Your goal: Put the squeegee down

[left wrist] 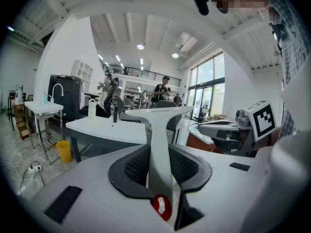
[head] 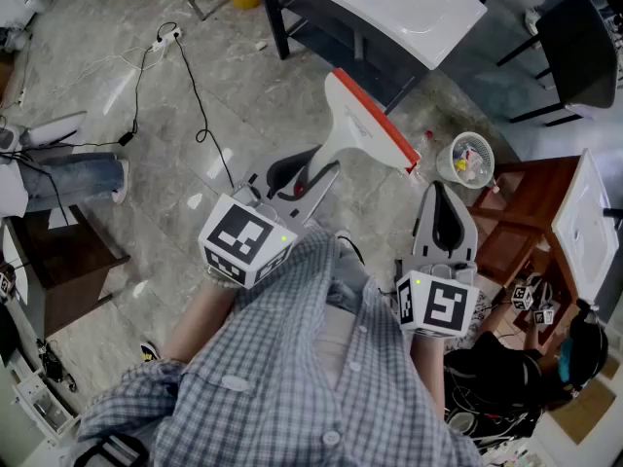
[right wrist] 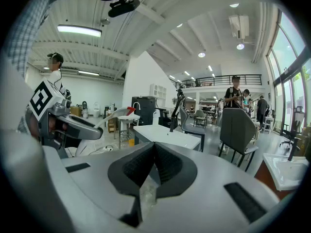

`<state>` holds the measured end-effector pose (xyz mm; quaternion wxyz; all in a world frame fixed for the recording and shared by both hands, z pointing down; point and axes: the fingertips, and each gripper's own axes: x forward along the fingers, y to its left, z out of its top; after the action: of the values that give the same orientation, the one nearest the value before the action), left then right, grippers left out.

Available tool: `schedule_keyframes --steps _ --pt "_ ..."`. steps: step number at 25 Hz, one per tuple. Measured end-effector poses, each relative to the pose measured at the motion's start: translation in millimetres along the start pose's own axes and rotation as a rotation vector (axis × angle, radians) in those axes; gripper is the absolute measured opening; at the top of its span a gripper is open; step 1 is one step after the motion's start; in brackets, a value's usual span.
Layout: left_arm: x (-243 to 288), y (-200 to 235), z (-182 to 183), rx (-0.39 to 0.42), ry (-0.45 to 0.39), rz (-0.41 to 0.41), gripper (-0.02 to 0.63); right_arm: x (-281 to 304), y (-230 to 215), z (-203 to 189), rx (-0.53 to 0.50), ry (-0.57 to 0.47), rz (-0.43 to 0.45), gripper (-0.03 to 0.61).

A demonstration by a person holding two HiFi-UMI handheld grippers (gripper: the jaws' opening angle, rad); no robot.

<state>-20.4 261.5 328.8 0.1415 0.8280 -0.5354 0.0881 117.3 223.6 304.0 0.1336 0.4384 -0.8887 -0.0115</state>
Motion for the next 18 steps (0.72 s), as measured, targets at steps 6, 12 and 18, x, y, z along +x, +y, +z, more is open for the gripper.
schedule_keyframes --steps 6,12,18 --pt "-2.5 5.2 0.9 0.005 -0.003 0.003 0.104 0.6 3.6 0.9 0.003 0.0 -0.001 0.009" --pt "-2.4 11.6 2.2 0.011 -0.007 -0.003 0.104 4.8 6.8 0.6 0.006 0.005 -0.009 0.009" --pt "-7.4 19.6 1.9 0.01 -0.017 -0.012 0.104 4.7 13.9 -0.1 0.022 0.0 -0.029 0.009"
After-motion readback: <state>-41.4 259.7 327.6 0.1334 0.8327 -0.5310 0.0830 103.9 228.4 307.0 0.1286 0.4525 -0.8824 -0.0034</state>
